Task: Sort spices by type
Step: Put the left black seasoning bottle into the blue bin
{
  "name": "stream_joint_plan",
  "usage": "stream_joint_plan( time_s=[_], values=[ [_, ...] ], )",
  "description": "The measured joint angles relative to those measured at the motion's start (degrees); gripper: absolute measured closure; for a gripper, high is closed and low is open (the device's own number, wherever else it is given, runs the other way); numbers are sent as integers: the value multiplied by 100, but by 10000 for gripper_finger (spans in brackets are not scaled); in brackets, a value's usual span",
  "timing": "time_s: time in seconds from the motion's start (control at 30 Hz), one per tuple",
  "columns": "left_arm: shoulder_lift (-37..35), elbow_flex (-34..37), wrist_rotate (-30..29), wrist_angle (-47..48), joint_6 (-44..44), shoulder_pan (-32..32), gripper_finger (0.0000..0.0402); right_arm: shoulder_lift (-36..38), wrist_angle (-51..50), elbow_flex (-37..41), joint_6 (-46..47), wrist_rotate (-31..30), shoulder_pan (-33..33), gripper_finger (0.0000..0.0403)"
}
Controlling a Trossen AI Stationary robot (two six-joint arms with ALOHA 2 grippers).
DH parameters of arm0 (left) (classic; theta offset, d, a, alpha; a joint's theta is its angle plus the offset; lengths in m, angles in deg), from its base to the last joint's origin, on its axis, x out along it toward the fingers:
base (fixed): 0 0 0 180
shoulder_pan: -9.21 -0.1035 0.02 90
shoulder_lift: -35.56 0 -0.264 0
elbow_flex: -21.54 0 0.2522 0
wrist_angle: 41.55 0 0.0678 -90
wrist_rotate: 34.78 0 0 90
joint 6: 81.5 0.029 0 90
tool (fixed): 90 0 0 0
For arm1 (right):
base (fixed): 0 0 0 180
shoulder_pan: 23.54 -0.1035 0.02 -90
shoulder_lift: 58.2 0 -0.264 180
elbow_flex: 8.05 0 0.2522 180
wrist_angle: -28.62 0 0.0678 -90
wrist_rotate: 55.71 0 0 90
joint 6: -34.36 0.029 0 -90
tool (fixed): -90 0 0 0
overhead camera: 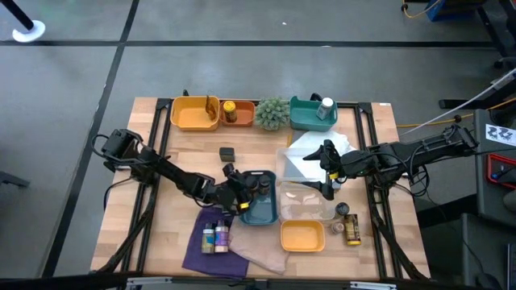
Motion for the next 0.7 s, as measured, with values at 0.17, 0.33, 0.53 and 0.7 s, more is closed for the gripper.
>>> stream_joint_plan(
  time_s=[0.17,0.33,0.53,0.7],
  values=[
    [-7,-2,0,2,145,0,144,0,2,0,0,0,0,6],
    [-178,-2,3,2,170,13,140,60,1,0,0,0,0,6],
    [-533,-4,17,36,201,13,139,362,-68,-2,2,235,0,6],
    [-843,-4,20,70,219,13,139,731,-286,-2,152,934,0,6]
  ],
)
